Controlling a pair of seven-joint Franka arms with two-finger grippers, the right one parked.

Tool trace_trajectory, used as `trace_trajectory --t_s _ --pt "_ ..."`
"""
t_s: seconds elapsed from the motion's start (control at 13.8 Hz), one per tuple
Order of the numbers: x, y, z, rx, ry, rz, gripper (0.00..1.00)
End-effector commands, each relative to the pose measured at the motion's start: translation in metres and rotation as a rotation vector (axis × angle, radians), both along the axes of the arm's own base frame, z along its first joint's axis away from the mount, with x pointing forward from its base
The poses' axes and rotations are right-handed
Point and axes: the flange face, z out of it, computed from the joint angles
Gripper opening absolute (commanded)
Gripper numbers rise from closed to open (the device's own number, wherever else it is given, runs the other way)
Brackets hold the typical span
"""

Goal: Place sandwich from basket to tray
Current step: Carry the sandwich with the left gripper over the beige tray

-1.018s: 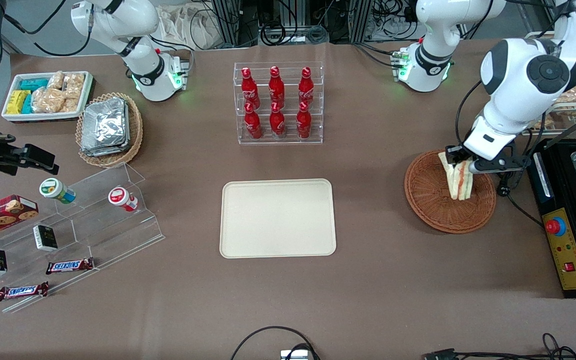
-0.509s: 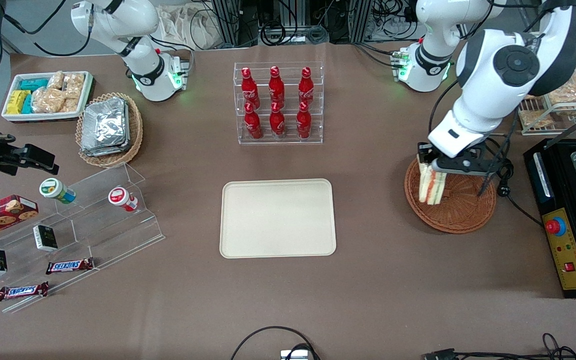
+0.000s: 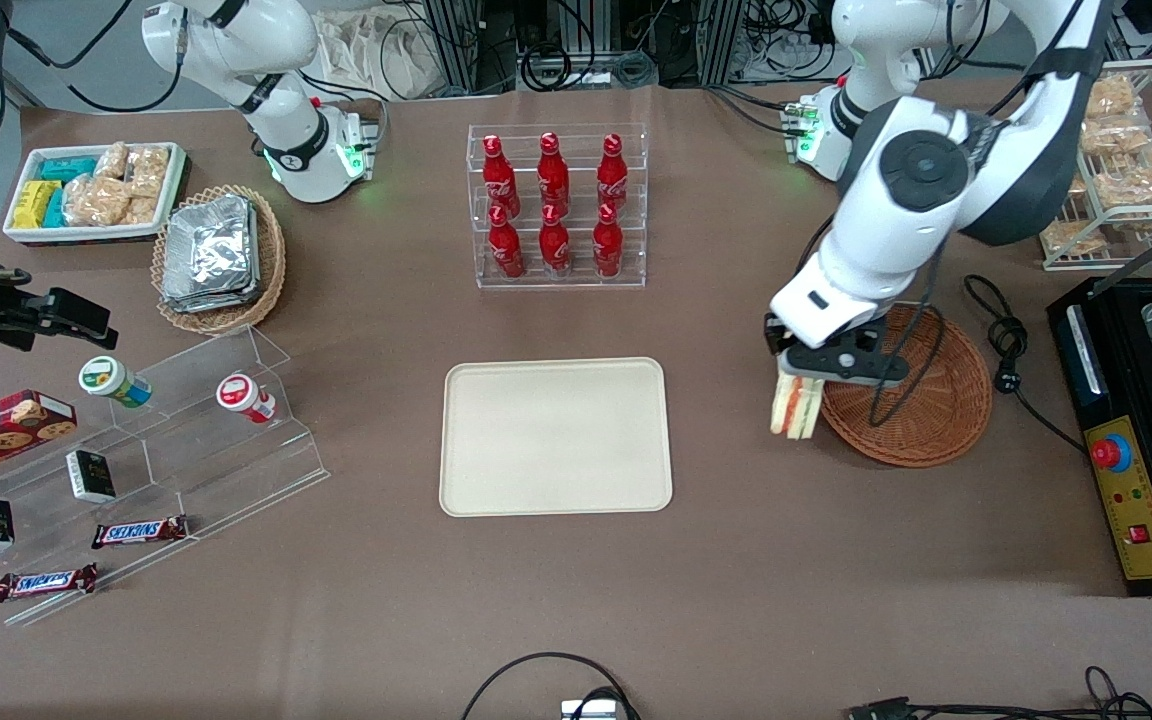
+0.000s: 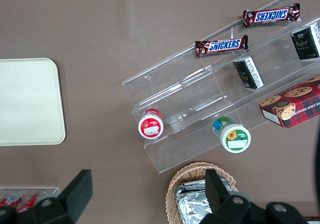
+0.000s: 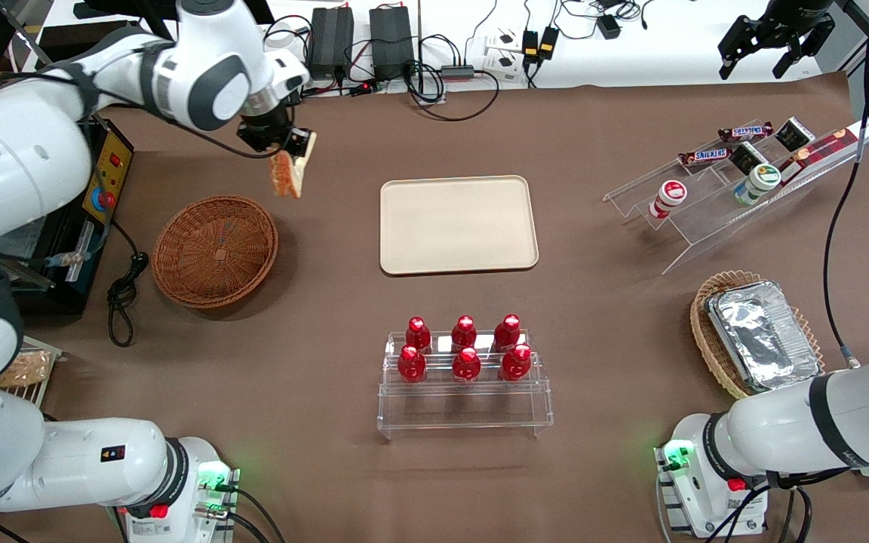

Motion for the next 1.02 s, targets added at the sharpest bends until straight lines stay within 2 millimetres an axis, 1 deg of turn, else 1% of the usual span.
trace_trajectory --t_s 0.0,0.15,0.44,0.51,0.58,0.73,0.8,0.87,0.95 --pt "0.023 -0.042 -0.002 0.005 0.023 0.038 0.25" --pt "0.030 -0.062 -0.010 -0.015 0.030 0.056 0.25" --pt "0.035 -0.100 -0.029 -0.031 0.037 0.070 0.25" --pt "0.038 -0.106 -0.034 -0.036 0.040 0.079 0.25" --pt "0.037 -0.116 -0.041 -0.041 0.049 0.081 0.25" --pt "0.034 -0.130 -0.059 -0.041 0.069 0.080 0.25" --pt "0.033 -0.134 -0.073 -0.029 0.080 0.087 0.25" --pt "0.033 -0.139 -0.082 -0.027 0.087 0.093 0.25" --pt "0.030 -0.149 -0.089 -0.025 0.093 0.080 0.25"
